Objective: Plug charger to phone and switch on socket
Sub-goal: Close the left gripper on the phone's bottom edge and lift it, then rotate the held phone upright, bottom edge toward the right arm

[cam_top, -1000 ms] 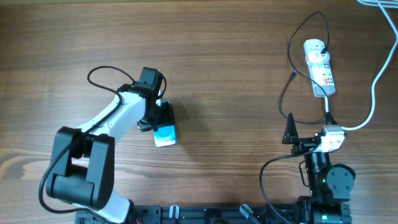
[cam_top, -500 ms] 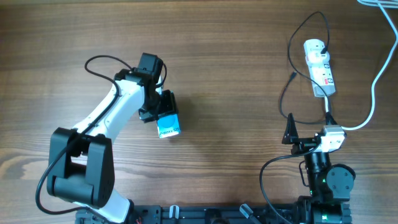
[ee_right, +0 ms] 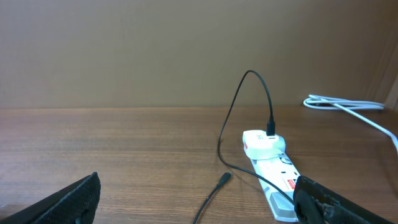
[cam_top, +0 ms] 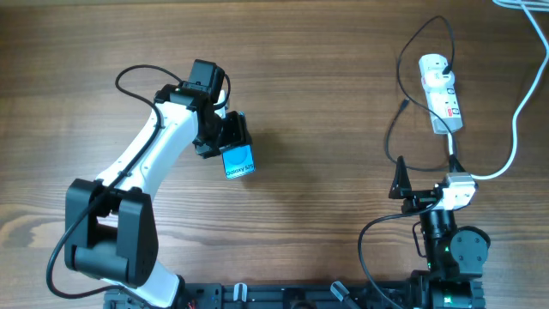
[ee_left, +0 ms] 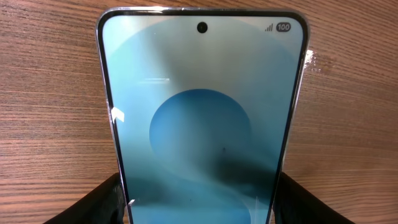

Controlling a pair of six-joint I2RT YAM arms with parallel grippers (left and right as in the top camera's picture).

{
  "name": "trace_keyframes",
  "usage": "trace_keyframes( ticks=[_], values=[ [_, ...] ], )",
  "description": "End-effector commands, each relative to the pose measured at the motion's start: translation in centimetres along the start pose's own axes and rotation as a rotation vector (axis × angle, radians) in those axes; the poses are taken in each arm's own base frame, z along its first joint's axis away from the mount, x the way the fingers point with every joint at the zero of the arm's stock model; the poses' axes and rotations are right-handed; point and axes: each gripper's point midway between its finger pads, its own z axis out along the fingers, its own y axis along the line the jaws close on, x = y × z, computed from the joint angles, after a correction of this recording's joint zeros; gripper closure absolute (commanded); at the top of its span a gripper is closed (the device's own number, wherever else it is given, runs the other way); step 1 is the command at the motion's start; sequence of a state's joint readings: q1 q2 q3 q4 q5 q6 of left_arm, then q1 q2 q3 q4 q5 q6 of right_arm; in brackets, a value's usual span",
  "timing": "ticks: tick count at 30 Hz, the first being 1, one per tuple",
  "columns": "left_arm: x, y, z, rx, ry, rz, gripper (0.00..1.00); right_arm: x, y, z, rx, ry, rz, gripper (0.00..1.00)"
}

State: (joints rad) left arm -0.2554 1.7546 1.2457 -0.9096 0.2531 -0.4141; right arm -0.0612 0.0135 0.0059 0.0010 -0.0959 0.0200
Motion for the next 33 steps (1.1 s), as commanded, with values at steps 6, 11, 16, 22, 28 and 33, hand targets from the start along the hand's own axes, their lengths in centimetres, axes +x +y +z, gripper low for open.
trace_keyframes(
  ticks=[6, 11, 16, 22, 28, 33],
  values=[
    [-0.5, -0.8, -0.4, 0.027, -0.007, -0.007, 0.45, -0.3, -0.1, -0.1, 0.008, -0.012, -0.019, 0.0],
    [-0.3, -0.9, -0.5, 0.032, 0.005, -0.039, 0.45, -0.2, -0.1, 0.0, 0.008, -0.011, -0.018, 0.0],
    [0.4, -1.7, -1.8, 0.053, 0.051, -0.047, 0.46, -0.2, -0.1, 0.0, 0.008, -0.008, -0.018, 0.01],
    [1.0, -4.0, -4.4, 0.137, 0.098, -0.048, 0.46, -0.2, -0.1, 0.0, 0.008, -0.008, -0.018, 0.0],
    [3.4, -5.0, -5.9, 0.195, 0.218, -0.085, 0.43, -0.2, -0.1, 0.0, 0.008, -0.008, -0.019, 0.0],
    [6.2, -5.5, -7.3, 0.269, 0.374, -0.168, 0.45, -0.2, -0.1, 0.0, 0.008, -0.008, -0.018, 0.0]
  ],
)
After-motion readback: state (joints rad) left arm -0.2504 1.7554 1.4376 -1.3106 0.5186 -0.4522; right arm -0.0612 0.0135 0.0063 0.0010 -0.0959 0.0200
